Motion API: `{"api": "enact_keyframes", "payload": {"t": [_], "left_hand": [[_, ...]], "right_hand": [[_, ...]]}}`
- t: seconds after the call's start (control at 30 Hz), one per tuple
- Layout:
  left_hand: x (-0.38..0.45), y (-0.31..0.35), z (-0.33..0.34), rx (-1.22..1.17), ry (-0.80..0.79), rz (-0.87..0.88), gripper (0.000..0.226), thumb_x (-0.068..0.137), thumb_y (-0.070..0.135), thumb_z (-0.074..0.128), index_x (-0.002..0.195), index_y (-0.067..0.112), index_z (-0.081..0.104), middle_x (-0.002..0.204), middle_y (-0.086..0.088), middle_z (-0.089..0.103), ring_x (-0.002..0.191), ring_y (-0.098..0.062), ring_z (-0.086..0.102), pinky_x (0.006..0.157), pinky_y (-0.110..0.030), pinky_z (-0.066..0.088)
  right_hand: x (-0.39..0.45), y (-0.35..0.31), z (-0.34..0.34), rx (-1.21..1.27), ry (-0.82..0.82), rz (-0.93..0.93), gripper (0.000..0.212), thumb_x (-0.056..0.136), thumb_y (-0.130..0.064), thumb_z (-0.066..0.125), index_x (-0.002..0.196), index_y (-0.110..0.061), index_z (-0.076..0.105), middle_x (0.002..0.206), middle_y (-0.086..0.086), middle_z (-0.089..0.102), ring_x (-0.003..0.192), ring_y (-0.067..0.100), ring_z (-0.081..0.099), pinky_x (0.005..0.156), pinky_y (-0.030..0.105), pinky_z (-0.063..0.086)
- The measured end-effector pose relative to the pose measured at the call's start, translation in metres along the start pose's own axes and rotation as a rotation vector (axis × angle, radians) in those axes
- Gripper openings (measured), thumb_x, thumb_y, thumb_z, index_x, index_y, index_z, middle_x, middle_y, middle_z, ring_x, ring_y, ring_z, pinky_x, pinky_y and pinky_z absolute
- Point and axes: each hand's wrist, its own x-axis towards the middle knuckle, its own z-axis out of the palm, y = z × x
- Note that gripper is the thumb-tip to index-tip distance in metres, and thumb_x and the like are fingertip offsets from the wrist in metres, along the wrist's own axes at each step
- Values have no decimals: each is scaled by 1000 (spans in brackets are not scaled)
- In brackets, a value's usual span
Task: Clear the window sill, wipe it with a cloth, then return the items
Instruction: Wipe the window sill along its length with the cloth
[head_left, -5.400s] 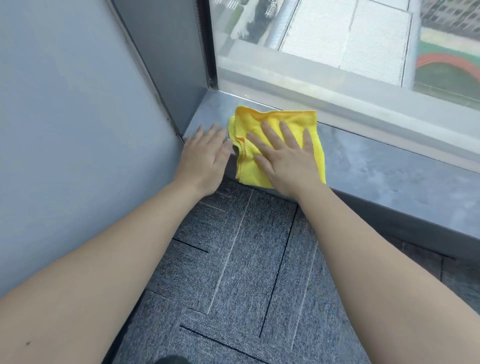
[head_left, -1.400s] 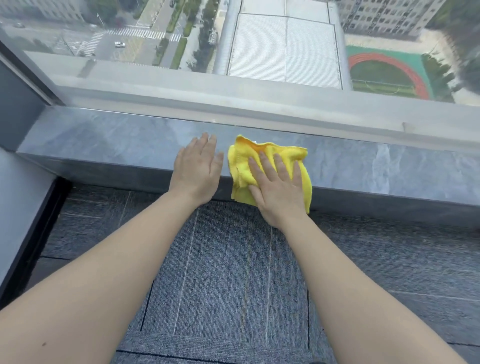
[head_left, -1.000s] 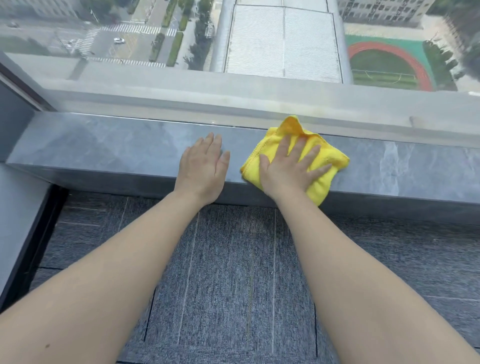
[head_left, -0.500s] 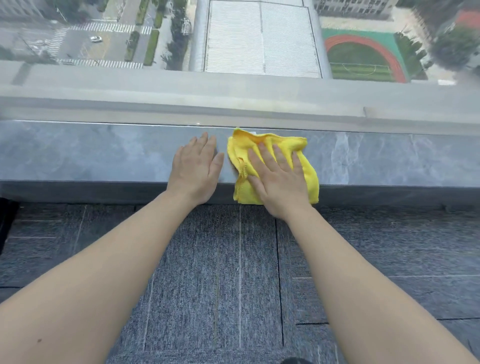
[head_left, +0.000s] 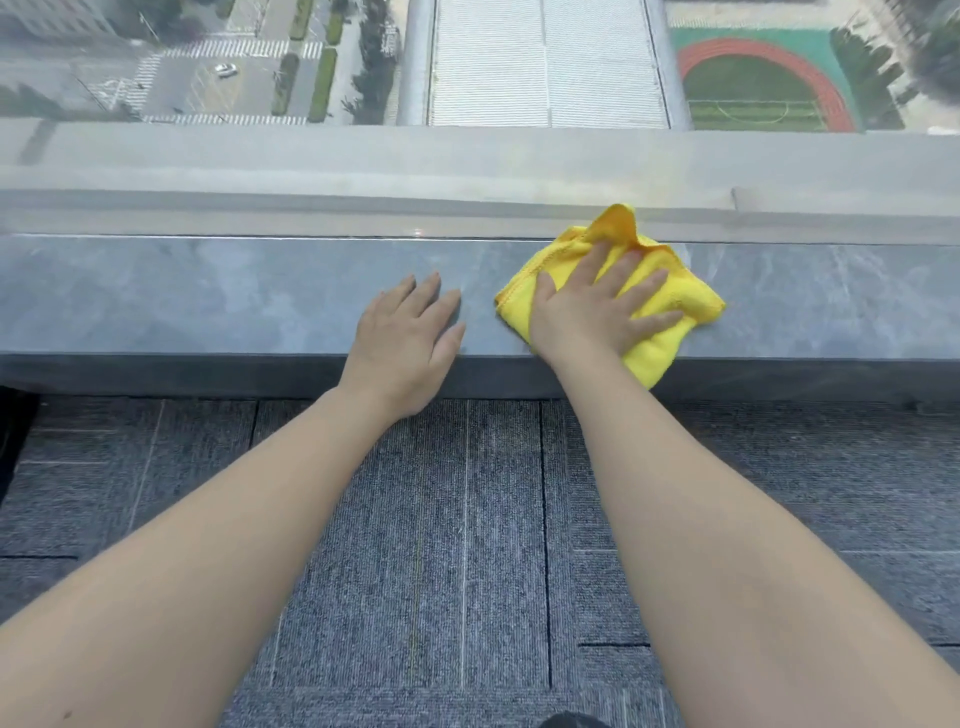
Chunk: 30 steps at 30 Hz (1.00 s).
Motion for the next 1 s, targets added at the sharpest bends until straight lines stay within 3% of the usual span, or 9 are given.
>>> {"api": "enact_keyframes", "payload": {"t": [0.13, 0.27, 0.37, 0.5, 0.67, 0.8, 1.0], "left_hand": [[1, 3, -8, -304, 106, -66, 60, 85, 37, 24, 133, 3, 36, 140, -18, 45, 130, -30, 39, 105, -32, 23], [0, 4, -13, -389, 121, -109, 45, 96, 20, 32, 138, 4, 28, 150, -13, 29, 140, -23, 26, 113, -27, 15], [-1, 11, -14, -349, 99, -83, 51, 93, 29, 31, 138, 4, 29, 150, -15, 30, 139, -25, 27, 113, -31, 16], [2, 26, -7, -240, 42, -11, 67, 79, 40, 21, 137, 8, 32, 151, -14, 28, 140, -27, 24, 115, -36, 15], [14, 51, 4, -117, -22, 40, 61, 86, 42, 21, 138, 13, 31, 154, -10, 22, 143, -27, 15, 116, -36, 10], [20, 63, 10, -67, -56, 70, 67, 78, 43, 15, 138, 17, 31, 154, -8, 23, 143, -27, 15, 117, -37, 9], [24, 74, 10, -14, -110, 25, 68, 78, 43, 11, 139, 18, 30, 154, -7, 22, 143, -29, 15, 118, -38, 10]], "right_hand": [[-15, -8, 11, -88, 19, -304, 62, 96, -48, 17, 149, -21, -1, 160, 5, -5, 146, 34, -12, 110, 64, -6], [-24, 6, 10, -177, 12, -649, 54, 98, -44, 17, 148, -32, 4, 161, -5, -2, 148, 22, -9, 115, 55, -6], [-24, 30, 3, -207, -19, -767, 51, 99, -41, 18, 148, -35, 6, 160, -9, -1, 148, 15, -5, 117, 44, -6], [-19, 63, 0, -199, -12, -647, 52, 98, -42, 17, 148, -35, 2, 160, -9, -4, 148, 14, -6, 117, 42, -8], [-5, 93, -7, -125, 39, -298, 65, 95, -52, 19, 149, -25, -4, 160, -2, -10, 147, 24, -11, 115, 52, -9], [11, 87, -13, -56, 34, -67, 72, 93, -57, 18, 149, -20, -7, 160, 5, -11, 146, 33, -13, 112, 61, -7], [24, 56, -17, 3, -1, 35, 69, 95, -51, 19, 149, -15, -6, 159, 10, -9, 144, 40, -14, 109, 67, -6]]}}
